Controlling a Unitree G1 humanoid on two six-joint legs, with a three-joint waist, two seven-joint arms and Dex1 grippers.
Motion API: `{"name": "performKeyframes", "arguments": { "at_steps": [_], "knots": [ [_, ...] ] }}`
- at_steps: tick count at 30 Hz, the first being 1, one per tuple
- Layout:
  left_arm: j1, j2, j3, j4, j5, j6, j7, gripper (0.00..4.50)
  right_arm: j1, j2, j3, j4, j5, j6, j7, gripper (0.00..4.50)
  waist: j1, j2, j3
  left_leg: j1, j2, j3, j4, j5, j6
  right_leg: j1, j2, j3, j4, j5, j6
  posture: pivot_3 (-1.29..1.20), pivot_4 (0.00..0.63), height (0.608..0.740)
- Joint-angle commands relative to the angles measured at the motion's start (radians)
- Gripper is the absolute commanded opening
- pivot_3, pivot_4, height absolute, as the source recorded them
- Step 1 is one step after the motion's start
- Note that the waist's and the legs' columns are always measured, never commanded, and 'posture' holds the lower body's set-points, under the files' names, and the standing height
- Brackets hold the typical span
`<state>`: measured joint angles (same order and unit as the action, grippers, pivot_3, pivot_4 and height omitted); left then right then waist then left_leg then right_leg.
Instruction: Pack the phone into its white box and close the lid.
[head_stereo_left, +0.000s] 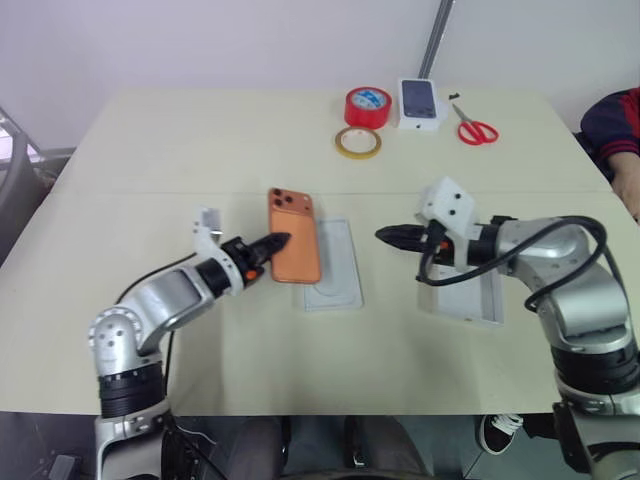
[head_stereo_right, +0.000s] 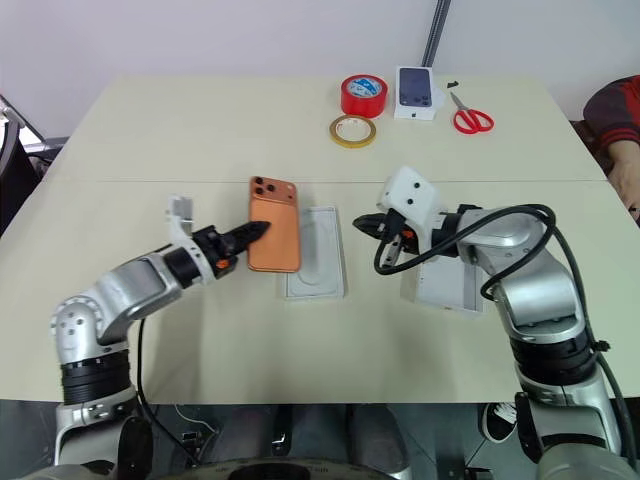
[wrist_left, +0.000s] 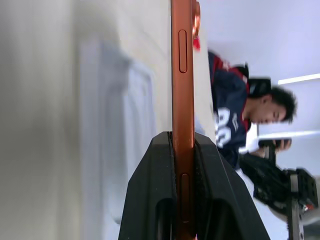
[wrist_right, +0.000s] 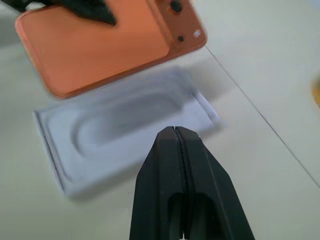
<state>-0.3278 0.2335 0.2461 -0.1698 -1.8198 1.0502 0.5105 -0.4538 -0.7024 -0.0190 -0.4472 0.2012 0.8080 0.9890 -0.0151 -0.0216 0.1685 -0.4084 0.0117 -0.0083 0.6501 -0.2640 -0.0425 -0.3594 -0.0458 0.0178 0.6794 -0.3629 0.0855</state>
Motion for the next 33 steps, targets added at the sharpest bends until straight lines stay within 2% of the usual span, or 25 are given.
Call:
{"name": "performKeyframes", "arguments": {
  "at_steps": [1, 10, 23, 28, 32, 33],
  "knots": [
    [-0.020, -0.018, -0.068, -0.001, 0.011, -0.050, -0.001, 0.02, 0.033, -0.038, -0.041, -0.034, 0.026, -0.012, -0.022, 0.00, 0.001, 0.000, 0.000, 0.000, 0.000, 0.000, 0.001, 0.000, 0.000, 0.000, 0.000, 0.000, 0.000, 0.000, 0.000, 0.00, 0.150, 0.740],
    [-0.025, -0.051, -0.159, 0.064, 0.119, -0.090, -0.044, 0.02, 0.132, -0.079, -0.043, -0.067, 0.051, -0.037, -0.068, 0.00, 0.005, 0.000, 0.000, 0.000, 0.000, 0.000, 0.002, 0.001, -0.001, 0.001, 0.001, 0.000, 0.000, 0.000, 0.000, 0.00, 0.150, 0.740],
    [-0.036, -0.094, -0.166, 0.104, 0.209, -0.092, -0.113, 0.02, 0.164, -0.091, -0.041, -0.089, 0.123, -0.051, -0.074, 0.00, 0.006, 0.000, 0.000, 0.000, 0.000, 0.000, 0.003, 0.001, -0.002, 0.002, 0.001, 0.000, 0.000, 0.000, 0.000, 0.00, 0.150, 0.740],
    [-0.040, -0.101, -0.159, 0.108, 0.228, -0.087, -0.132, 2.30, 0.162, -0.096, -0.030, -0.086, 0.135, -0.054, -0.085, 0.00, 0.008, 0.000, 0.000, 0.000, 0.000, 0.000, 0.003, 0.001, -0.002, 0.002, 0.001, 0.000, 0.000, 0.000, 0.000, 0.00, 0.150, 0.740],
    [-0.048, -0.060, -0.133, 0.066, 0.161, -0.067, -0.135, 4.36, 0.162, -0.101, -0.028, -0.086, 0.141, -0.056, -0.091, 0.00, 0.005, 0.000, 0.000, 0.001, 0.000, 0.000, 0.003, 0.001, -0.002, 0.003, 0.001, 0.000, 0.000, 0.000, 0.000, 0.00, 0.150, 0.740],
    [-0.049, -0.036, -0.124, 0.049, 0.137, -0.058, -0.136, 4.44, 0.162, -0.102, -0.028, -0.085, 0.141, -0.056, -0.093, 0.00, 0.003, 0.000, 0.000, 0.001, 0.000, 0.000, 0.003, 0.001, -0.002, 0.003, 0.001, 0.000, 0.000, 0.000, 0.000, 0.00, 0.150, 0.740]
  ]
}}
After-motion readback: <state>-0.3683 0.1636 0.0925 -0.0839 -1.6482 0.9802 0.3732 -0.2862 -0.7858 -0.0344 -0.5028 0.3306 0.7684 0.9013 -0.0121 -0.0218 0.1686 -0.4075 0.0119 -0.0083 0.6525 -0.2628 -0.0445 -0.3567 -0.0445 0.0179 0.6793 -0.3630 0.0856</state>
